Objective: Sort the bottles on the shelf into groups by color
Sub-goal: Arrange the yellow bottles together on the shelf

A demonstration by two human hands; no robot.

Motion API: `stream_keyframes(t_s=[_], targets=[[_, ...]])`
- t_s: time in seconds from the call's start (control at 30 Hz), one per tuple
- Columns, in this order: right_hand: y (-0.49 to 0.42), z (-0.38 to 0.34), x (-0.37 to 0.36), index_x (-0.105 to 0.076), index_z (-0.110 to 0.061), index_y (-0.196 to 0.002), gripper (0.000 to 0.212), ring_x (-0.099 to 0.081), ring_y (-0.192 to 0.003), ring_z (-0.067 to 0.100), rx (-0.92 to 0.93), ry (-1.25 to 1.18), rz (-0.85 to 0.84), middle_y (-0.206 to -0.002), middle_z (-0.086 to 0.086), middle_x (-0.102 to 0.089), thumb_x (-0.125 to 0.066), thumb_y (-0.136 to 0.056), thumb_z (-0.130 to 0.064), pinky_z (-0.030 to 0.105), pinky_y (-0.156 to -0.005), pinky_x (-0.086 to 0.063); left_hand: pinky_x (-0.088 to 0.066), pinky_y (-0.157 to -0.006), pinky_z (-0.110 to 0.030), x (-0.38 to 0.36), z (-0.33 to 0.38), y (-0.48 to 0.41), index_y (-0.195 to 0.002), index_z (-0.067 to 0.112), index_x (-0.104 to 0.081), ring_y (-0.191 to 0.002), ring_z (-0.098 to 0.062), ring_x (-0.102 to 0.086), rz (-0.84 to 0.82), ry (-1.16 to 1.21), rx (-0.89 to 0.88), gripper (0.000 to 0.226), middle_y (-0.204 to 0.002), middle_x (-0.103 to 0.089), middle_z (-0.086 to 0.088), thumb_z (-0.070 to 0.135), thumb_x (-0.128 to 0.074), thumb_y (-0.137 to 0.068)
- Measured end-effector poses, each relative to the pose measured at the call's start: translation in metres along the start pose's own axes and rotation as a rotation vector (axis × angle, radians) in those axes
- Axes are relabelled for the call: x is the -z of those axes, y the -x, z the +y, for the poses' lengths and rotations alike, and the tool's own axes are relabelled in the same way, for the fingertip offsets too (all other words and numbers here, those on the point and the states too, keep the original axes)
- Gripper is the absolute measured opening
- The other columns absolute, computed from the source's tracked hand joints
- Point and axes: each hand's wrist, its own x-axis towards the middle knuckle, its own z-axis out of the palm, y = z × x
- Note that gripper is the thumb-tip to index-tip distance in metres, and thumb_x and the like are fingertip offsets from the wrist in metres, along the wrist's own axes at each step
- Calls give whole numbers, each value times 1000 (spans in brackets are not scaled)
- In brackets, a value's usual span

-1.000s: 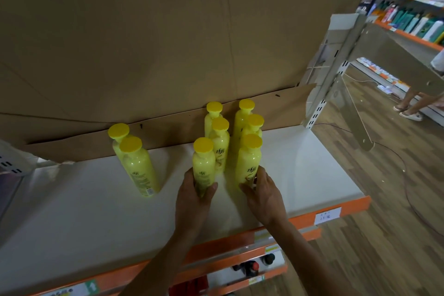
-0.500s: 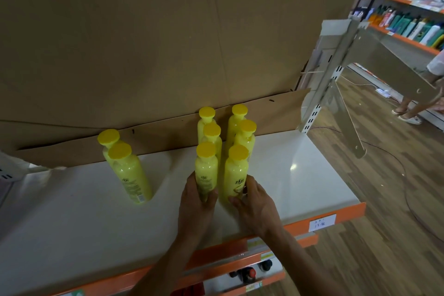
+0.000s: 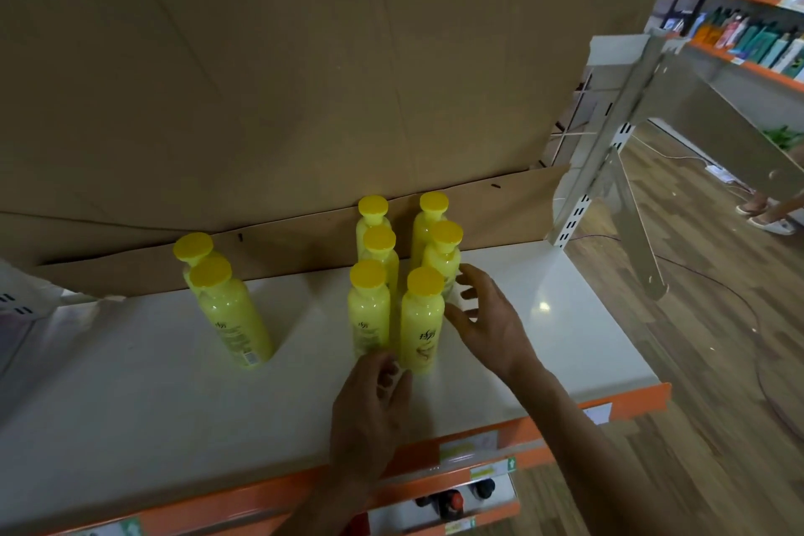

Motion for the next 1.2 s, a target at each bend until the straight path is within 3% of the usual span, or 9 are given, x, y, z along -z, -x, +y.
stream_keyframes(t_s=[0.23,0.37,0.47,0.6,0.67,0.77,0.93,1.1,1.2], targets=[[-17,-2,-17,-44,-26,-129,57,-50,-111,15,-114,-71,6,-120,-6,-58,-67,-80,-43,37,-82,-50,-48,-98,-31,-20,7,3,-148,24,-35,-118,-14,-58,-106,-53,36,68,-138,-56,4,51,-59,-90],[-21,-2,-17,-53,-19,-109,49,-50,-103,21,-108,-20,9,-106,-1,-56,-61,-71,-50,40,-77,-50,-45,-103,-38,-28,10,3,-153,22,-26,-125,-22,-53,-104,-72,78,77,-142,-53,-4,54,-54,-89],[-22,0,-14,-49,-14,-105,52,-47,-102,23,-150,-39,40,-104,1,-52,-72,-72,-45,41,-76,-48,-42,-105,-35,-31,15,0,-154,20,-22,-129,-22,-50,-123,-57,101,77,-148,-47,-4,45,-60,-92],[-19,7,-12,-39,-25,-116,67,-57,-99,24,-211,-155,-50,-109,0,-56,-74,-66,-54,47,-77,-53,-44,-103,-38,-34,14,0,-154,25,-19,-128,-21,-52,-122,-48,111,79,-148,-46,-1,44,-62,-91],[-18,15,-13,-39,-28,-123,61,-58,-101,22,-148,-150,-78,-112,-1,-59,-72,-74,-43,49,-80,-54,-46,-102,-40,-35,14,0,-153,27,-20,-126,-20,-53,-110,-48,121,78,-146,-48,0,49,-59,-90],[-19,21,-12,-47,-25,-121,52,-56,-102,19,-119,-119,-96,-112,-3,-58,-74,-77,-30,46,-84,-53,-49,-98,-42,-37,13,-1,-152,29,-20,-123,-20,-55,-98,-54,122,78,-143,-51,0,53,-54,-86],[-18,20,-16,-47,-16,-118,68,-52,-99,23,-174,-73,-42,-110,0,-47,-83,-66,-39,42,-79,-51,-50,-95,-42,-40,14,-1,-153,28,-17,-117,-23,-58,-97,-60,136,80,-139,-53,-3,50,-55,-86],[-12,29,-13,-45,-28,-126,54,-57,-88,7,-118,-144,-144,-117,-7,-58,-73,-79,-31,17,-70,-44,-51,-92,-43,-42,11,-2,-153,29,-17,-115,-22,-59,-85,-53,115,79,-138,-54,-2,52,-53,-86],[-12,30,-12,-52,-28,-122,48,-59,-79,4,-122,-117,-143,-113,-9,-54,-74,-80,-36,15,-66,-45,-52,-90,-43,-44,13,-2,-152,31,-18,-113,-20,-60,-75,-41,109,75,-137,-54,0,46,-57,-90]])
